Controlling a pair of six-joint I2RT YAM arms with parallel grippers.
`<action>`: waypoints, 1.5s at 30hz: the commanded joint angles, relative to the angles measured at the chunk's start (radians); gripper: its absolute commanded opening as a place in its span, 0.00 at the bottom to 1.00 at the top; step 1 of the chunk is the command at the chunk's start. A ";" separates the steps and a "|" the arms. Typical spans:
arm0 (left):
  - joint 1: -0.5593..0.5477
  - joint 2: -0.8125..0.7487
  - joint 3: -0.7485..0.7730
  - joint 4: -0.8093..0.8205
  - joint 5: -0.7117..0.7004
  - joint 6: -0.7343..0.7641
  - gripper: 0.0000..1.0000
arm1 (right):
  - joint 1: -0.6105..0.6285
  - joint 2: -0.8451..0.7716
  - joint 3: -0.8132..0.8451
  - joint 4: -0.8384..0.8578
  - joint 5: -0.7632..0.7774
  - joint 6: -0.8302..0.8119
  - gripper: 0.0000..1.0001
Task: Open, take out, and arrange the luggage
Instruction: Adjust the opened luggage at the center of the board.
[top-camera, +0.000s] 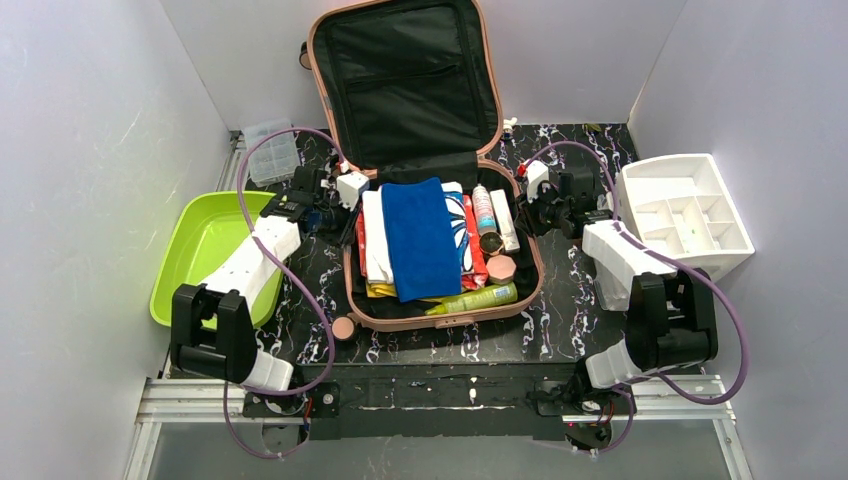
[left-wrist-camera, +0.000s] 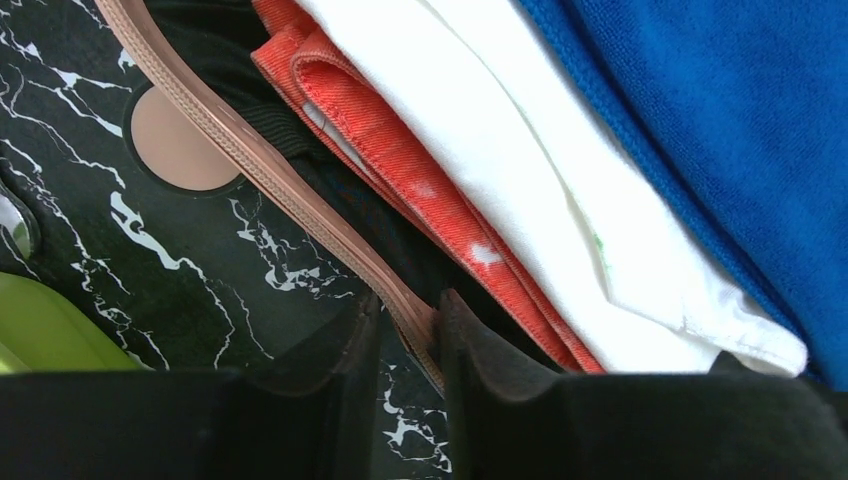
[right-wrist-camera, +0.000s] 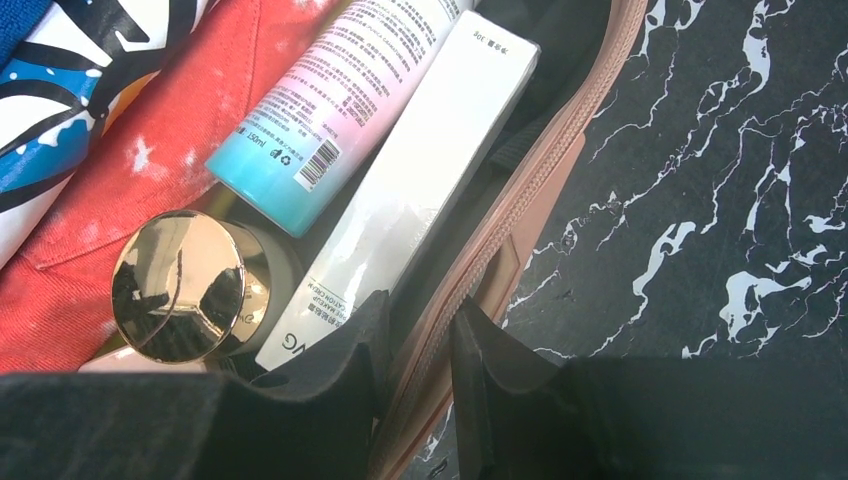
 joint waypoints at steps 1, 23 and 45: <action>0.006 0.055 0.019 -0.015 -0.045 0.027 0.16 | -0.004 -0.046 -0.027 -0.103 -0.001 -0.055 0.14; -0.131 0.179 0.127 0.006 -0.036 0.025 0.00 | -0.005 -0.179 -0.098 -0.131 0.214 -0.114 0.10; -0.141 0.147 0.190 -0.001 0.015 0.062 0.15 | -0.061 -0.185 -0.101 -0.117 0.277 -0.086 0.14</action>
